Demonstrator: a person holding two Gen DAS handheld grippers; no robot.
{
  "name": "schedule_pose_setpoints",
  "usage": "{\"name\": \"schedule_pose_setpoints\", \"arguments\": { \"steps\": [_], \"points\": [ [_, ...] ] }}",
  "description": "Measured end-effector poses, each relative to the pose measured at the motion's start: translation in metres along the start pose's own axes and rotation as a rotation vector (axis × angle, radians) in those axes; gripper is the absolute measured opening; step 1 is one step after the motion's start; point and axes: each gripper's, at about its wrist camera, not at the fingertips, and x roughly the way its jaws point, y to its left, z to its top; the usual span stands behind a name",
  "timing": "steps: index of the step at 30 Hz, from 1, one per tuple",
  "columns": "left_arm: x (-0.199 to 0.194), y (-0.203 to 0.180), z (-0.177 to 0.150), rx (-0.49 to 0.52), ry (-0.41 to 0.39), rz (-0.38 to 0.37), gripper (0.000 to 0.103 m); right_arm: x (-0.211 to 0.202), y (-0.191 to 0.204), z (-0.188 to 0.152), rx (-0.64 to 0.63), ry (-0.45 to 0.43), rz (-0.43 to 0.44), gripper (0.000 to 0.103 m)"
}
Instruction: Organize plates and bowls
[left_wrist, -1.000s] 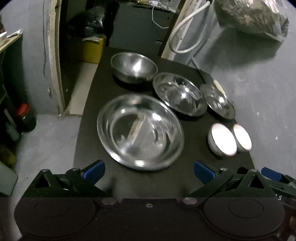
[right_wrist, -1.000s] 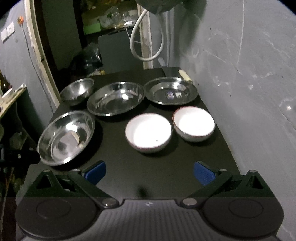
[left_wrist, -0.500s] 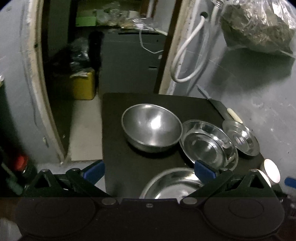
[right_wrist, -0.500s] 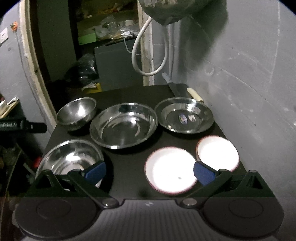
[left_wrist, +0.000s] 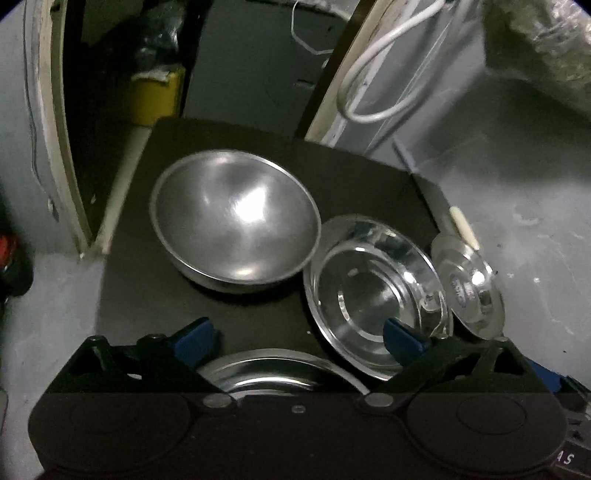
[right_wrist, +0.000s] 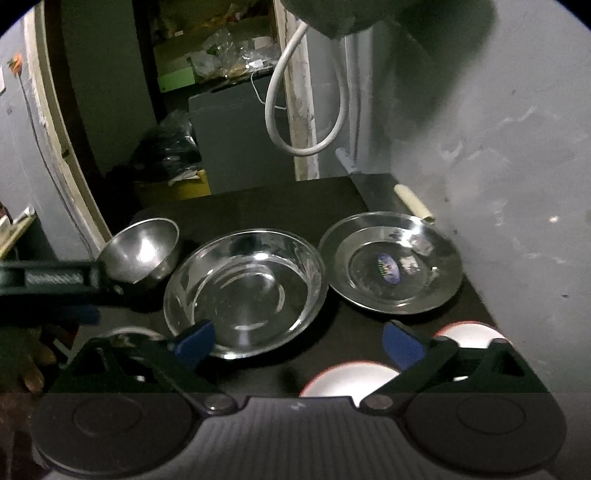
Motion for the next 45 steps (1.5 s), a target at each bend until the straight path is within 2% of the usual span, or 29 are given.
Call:
{"name": "schedule_pose_setpoints", "arguments": {
  "steps": [2, 6, 11, 13, 17, 20, 22, 24, 30, 34, 40, 45],
  "points": [
    [0.009, -0.007, 0.0, 0.006, 0.016, 0.023, 0.087, 0.01, -0.003, 0.004, 0.008, 0.012, 0.012, 0.089],
    [0.023, -0.015, 0.0, 0.009, 0.032, 0.054, 0.083, 0.027, -0.008, 0.009, 0.011, 0.038, 0.03, 0.08],
    [0.034, -0.02, 0.004, -0.009, 0.053, 0.053, 0.072, 0.043, -0.008, 0.01, 0.003, 0.076, 0.033, 0.065],
    [0.038, -0.021, 0.005, -0.01, 0.064, 0.051, 0.061, 0.047, -0.008, 0.009, -0.002, 0.085, 0.031, 0.057],
    [0.045, -0.027, 0.006, 0.001, 0.073, 0.072, 0.053, 0.056, -0.009, 0.008, 0.008, 0.11, 0.03, 0.049],
    [0.047, -0.031, 0.006, 0.018, 0.069, 0.081, 0.041, 0.06, -0.011, 0.006, 0.012, 0.122, 0.033, 0.037],
    [0.047, -0.032, 0.006, 0.024, 0.071, 0.082, 0.03, 0.061, -0.012, 0.005, 0.009, 0.118, 0.045, 0.026],
    [0.047, -0.033, 0.006, 0.031, 0.074, 0.081, 0.027, 0.061, -0.012, 0.004, 0.004, 0.112, 0.044, 0.025],
    [0.041, -0.041, 0.0, 0.077, 0.061, 0.091, 0.027, 0.048, -0.009, 0.005, -0.015, 0.071, 0.031, 0.025],
    [0.031, -0.047, -0.006, 0.088, 0.051, 0.067, 0.027, 0.03, -0.011, 0.007, -0.03, 0.03, 0.019, 0.025],
    [0.002, -0.056, -0.018, 0.124, -0.005, 0.034, 0.027, -0.004, -0.011, 0.007, -0.057, -0.029, 0.016, 0.025],
    [-0.027, -0.053, -0.028, 0.138, -0.036, 0.049, 0.027, -0.033, 0.001, -0.001, -0.082, -0.066, 0.051, 0.025]
  ]
}}
